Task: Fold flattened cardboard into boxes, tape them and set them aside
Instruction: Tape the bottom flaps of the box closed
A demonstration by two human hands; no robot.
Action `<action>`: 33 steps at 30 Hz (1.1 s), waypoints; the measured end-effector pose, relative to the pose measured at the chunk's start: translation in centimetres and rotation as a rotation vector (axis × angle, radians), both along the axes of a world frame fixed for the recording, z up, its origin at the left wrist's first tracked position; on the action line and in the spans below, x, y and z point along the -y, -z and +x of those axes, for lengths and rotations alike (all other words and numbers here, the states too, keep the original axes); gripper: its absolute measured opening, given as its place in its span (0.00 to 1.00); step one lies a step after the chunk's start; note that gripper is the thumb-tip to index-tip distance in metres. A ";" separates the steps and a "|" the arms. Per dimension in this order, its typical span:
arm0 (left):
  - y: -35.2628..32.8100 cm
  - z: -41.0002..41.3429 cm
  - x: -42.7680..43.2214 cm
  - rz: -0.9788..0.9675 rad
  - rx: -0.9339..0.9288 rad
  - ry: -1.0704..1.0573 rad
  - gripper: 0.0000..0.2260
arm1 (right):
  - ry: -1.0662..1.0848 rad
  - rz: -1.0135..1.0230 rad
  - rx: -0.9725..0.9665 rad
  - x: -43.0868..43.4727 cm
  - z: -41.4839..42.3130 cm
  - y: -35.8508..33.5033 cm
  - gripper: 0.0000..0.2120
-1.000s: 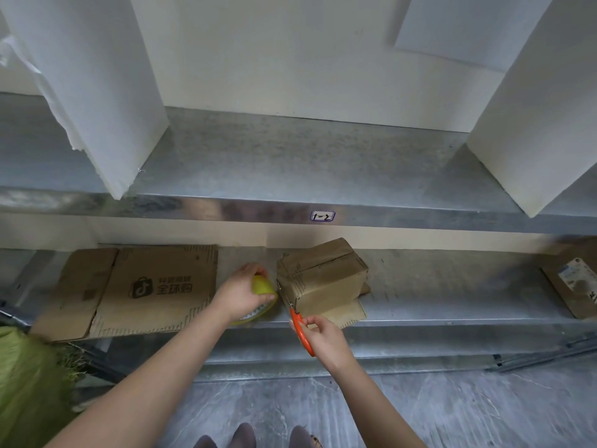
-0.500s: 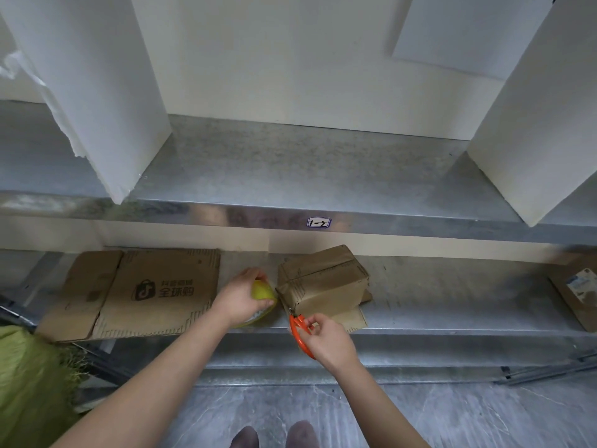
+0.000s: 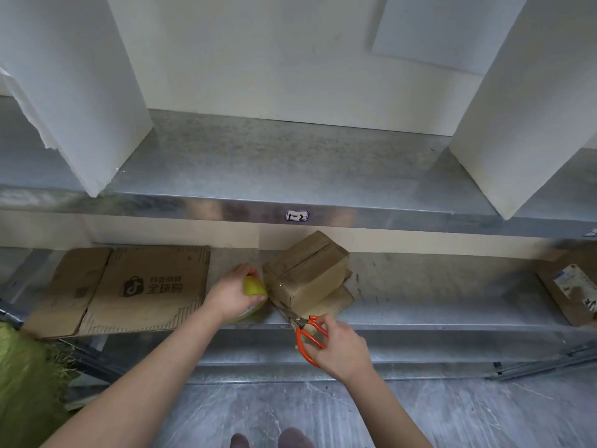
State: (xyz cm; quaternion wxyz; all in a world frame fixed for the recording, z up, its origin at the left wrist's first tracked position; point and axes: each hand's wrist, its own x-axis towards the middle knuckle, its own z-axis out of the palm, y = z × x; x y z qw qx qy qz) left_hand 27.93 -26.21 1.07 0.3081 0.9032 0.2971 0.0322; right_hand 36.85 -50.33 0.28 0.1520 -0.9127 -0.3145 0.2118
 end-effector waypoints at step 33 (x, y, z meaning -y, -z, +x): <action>1.7 -0.4 3.2 -0.014 -0.003 -0.169 0.22 | -0.044 0.490 0.084 1.5 15.3 2.0 0.29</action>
